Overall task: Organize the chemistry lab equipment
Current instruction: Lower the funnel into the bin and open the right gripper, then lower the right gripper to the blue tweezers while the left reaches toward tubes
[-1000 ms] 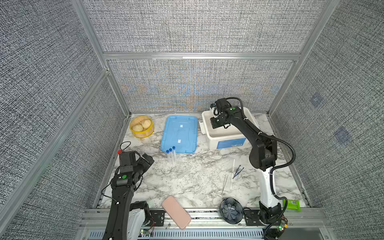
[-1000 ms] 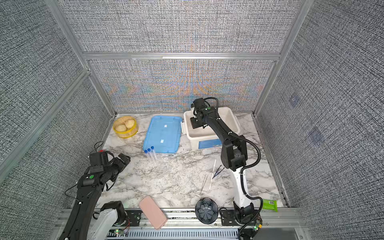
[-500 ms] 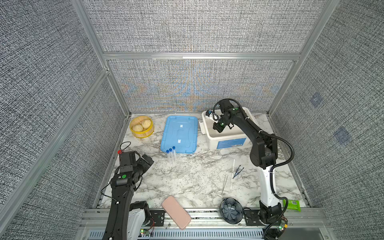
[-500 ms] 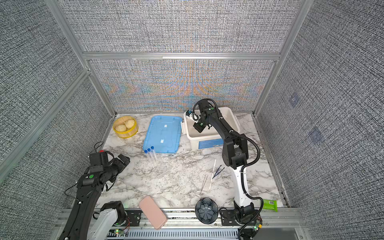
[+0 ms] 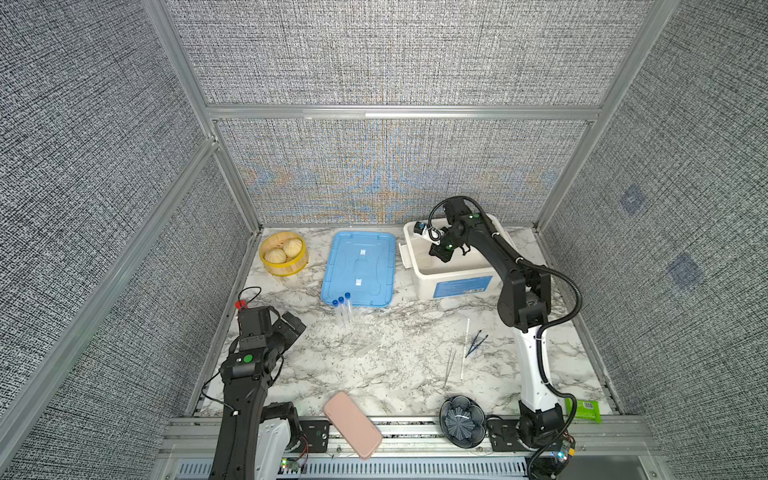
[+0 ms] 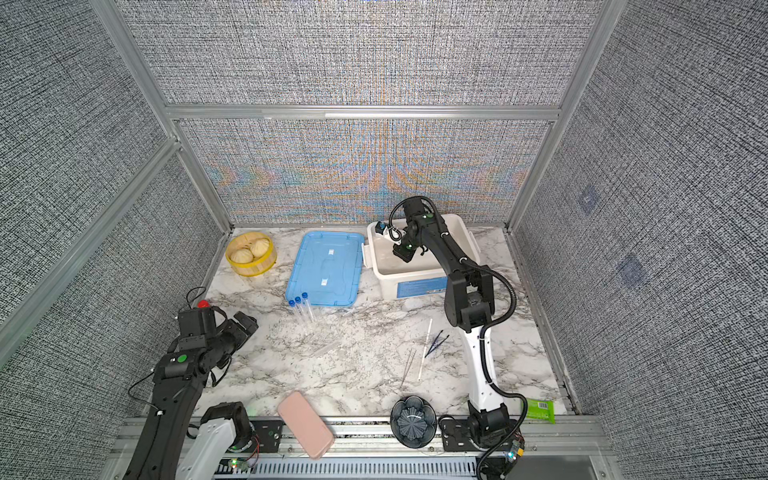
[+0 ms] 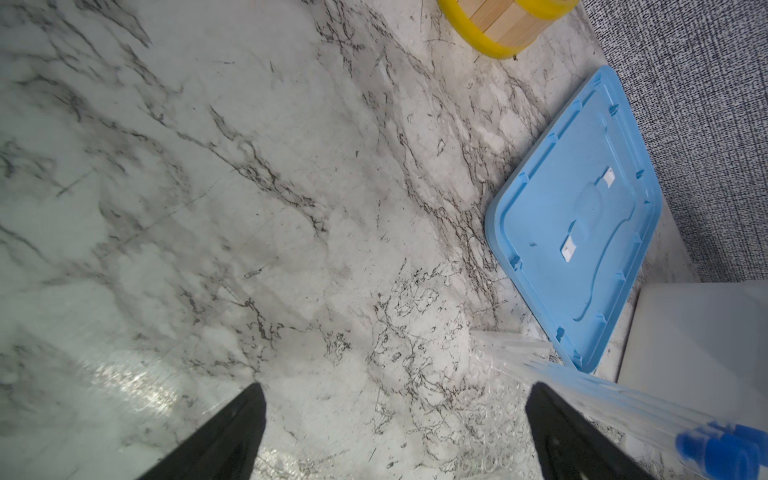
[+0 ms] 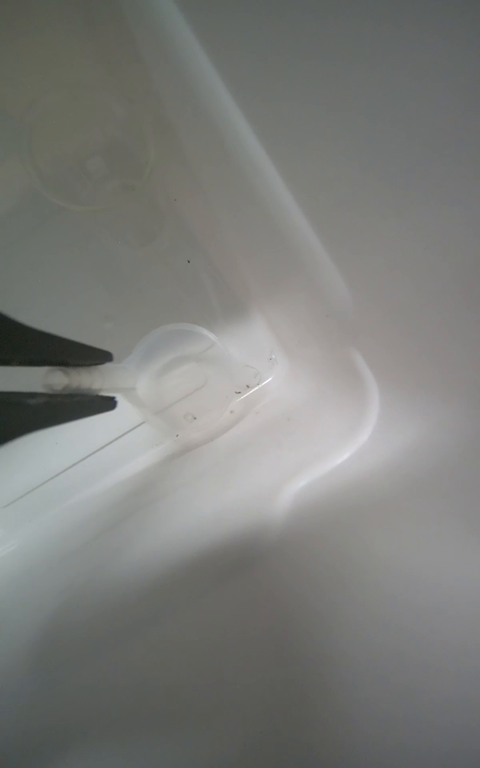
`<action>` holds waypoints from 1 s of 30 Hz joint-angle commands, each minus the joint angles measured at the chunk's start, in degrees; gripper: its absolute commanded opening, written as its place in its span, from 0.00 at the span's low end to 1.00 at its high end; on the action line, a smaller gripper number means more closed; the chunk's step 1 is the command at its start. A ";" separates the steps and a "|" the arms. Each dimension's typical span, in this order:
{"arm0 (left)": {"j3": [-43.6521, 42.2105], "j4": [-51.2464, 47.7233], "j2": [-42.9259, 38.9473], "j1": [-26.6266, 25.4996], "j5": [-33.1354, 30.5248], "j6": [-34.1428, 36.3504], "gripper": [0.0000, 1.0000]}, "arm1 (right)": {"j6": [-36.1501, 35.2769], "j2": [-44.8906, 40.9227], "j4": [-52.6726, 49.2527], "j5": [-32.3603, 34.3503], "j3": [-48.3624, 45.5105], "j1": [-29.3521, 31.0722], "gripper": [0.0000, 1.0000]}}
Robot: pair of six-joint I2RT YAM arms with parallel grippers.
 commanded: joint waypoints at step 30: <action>0.09 8.02 0.76 0.00 4.85 -6.30 0.99 | 28.24 -30.51 29.01 5.38 -27.73 3.76 0.33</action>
